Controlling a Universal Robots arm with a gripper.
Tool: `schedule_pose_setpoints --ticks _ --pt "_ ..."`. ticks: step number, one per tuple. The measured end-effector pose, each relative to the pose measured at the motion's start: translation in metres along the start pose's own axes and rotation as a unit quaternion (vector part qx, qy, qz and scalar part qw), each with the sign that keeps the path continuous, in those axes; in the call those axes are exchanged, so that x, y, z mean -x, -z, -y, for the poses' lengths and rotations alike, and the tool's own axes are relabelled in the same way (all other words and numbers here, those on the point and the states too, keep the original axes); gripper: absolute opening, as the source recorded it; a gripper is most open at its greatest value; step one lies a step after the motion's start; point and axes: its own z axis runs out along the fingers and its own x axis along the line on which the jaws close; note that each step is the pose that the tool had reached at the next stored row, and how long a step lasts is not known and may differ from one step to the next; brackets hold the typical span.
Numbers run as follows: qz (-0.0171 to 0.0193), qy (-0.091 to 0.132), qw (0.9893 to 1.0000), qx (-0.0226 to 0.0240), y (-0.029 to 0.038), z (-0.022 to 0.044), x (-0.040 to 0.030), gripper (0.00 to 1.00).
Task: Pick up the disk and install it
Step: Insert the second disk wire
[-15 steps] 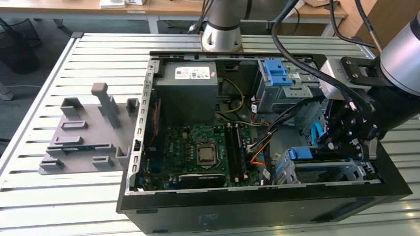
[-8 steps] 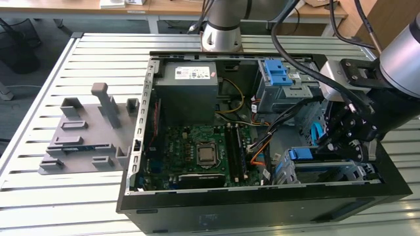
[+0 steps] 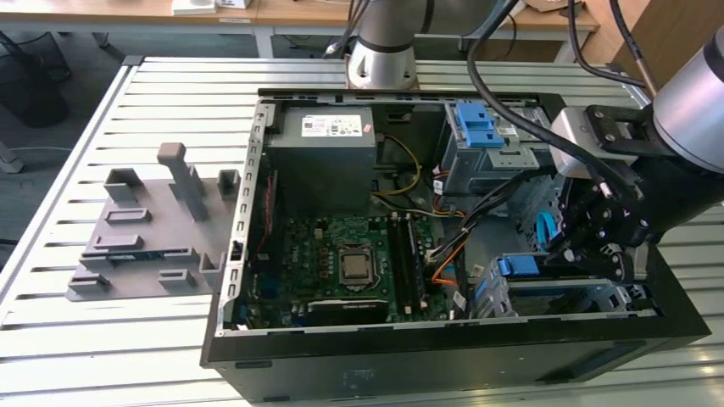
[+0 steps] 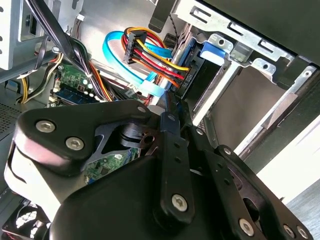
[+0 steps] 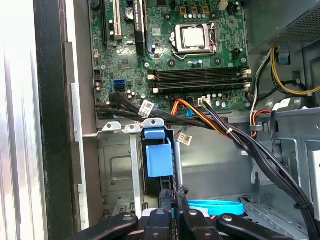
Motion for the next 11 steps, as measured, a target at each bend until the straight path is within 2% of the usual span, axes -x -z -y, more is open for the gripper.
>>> schedule_pose_setpoints --ticks 10,11 --pt "0.0003 0.000 1.0000 0.0001 0.0004 0.0000 0.0000 0.17" --pt "0.0002 0.000 1.0000 0.0001 0.0010 0.0000 0.0001 0.23"
